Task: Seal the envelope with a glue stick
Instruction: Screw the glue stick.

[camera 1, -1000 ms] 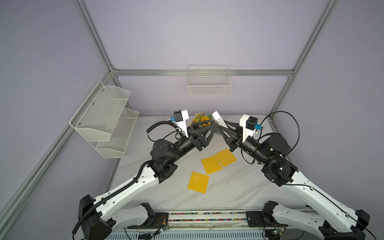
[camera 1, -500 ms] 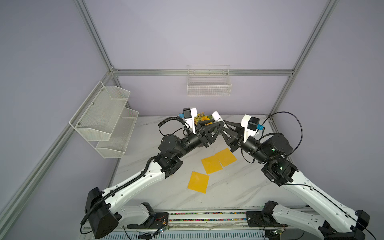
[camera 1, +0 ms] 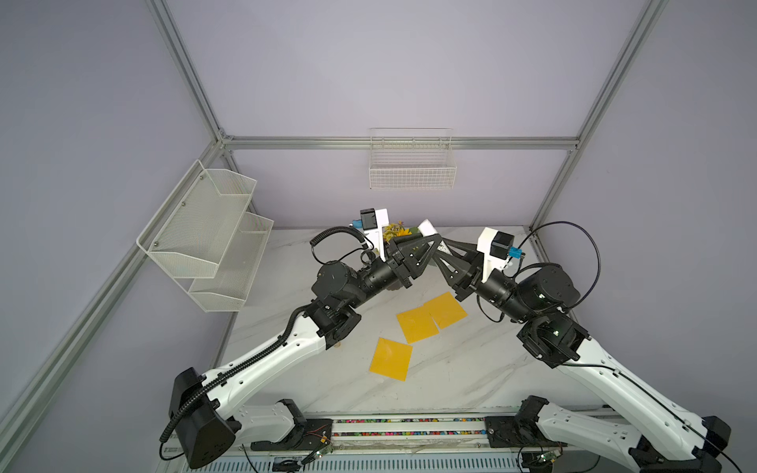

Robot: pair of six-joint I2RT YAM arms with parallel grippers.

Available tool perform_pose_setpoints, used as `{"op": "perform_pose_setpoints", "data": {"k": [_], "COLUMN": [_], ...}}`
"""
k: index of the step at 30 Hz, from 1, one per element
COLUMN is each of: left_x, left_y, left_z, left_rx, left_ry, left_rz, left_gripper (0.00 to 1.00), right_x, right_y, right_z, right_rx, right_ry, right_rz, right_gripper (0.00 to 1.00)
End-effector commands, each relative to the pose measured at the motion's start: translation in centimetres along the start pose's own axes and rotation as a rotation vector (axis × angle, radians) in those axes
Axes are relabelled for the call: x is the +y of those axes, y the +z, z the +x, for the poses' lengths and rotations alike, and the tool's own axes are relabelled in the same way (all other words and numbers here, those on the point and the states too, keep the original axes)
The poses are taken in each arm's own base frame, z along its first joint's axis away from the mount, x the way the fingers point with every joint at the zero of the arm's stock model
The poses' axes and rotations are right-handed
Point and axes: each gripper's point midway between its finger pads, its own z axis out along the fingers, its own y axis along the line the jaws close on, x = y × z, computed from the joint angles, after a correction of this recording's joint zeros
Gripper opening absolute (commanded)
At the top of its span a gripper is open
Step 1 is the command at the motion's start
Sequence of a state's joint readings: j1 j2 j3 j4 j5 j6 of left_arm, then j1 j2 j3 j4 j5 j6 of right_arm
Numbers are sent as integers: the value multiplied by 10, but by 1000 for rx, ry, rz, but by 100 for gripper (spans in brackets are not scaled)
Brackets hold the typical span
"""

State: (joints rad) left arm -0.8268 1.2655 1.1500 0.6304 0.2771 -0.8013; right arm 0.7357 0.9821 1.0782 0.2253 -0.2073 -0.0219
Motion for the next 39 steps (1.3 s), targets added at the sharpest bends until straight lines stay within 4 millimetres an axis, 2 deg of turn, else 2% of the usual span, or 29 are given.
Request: {"op": "perform_pose_setpoints", "data": {"k": [1, 6, 11, 15, 21, 25, 29, 33, 36, 39], "left_x": [-14, -11, -10, -10, -14, -26, -47, -68, -77, -86], "left_y": [4, 3, 2, 3, 4, 2, -3, -8, -10, -14], "left_z": [-5, 0, 1, 0, -4, -15, -34, -54, -64, -72], "left_rx": [0, 16, 21, 19, 9, -23, -85, -145, -180, -209], "left_ry": [6, 9, 6, 3, 15, 27, 27, 38, 33, 41], "left_rz": [51, 43, 34, 34, 50, 83, 153, 210, 244, 273], "left_gripper": [29, 26, 33, 32, 16, 8, 6, 1, 0, 0], "right_x": [5, 4, 2, 2, 0, -1, 7, 11, 13, 19], "right_y": [-3, -4, -4, -4, -6, -8, -14, -24, -29, -26], "right_z": [-6, -7, -5, -5, -5, -11, -35, -58, -72, -75], "right_rx": [-11, -7, -1, 6, 14, -3, -75, -183, -254, -254], "right_ry": [21, 26, 27, 31, 44, 141, 360, 611, 769, 878], "right_rz": [-22, -11, -1, -1, 11, 20, -32, -90, -151, -214], "right_gripper": [0, 0, 0, 0, 0, 0, 22, 39, 47, 52]}}
